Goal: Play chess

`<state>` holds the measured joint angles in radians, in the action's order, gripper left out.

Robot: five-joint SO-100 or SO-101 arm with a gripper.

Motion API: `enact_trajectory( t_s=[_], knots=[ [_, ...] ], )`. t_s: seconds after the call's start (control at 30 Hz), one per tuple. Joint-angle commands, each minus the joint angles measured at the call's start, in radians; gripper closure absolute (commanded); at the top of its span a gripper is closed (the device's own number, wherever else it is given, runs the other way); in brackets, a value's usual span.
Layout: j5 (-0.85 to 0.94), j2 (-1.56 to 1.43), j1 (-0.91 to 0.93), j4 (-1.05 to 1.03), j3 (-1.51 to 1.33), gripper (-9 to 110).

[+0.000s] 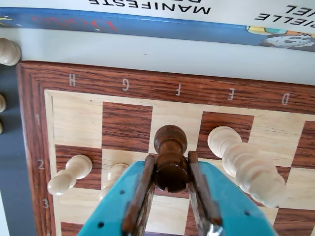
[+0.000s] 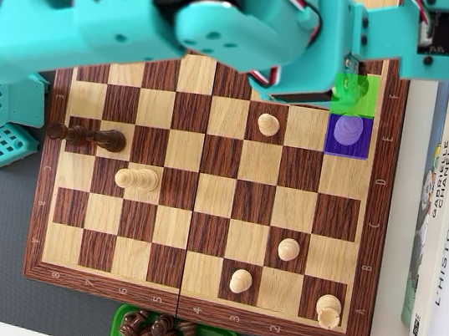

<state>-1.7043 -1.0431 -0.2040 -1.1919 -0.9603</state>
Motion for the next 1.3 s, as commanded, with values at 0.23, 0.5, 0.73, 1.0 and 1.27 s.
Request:
enact_trajectory(
  t_s=[0.23,0.5,0.73,1.0,1.27],
  knots=[
    [0.002,-0.206,-0.005,0.000,-0.089,96],
    [0.002,-0.370,-0.003,0.000,-0.195,96],
    [0.000,-0.578,0.017,0.000,-0.356,96],
    [0.000,-0.799,0.114,0.000,-0.575,96],
    [0.002,-0.930,0.285,0.000,-0.724,96]
  ],
)
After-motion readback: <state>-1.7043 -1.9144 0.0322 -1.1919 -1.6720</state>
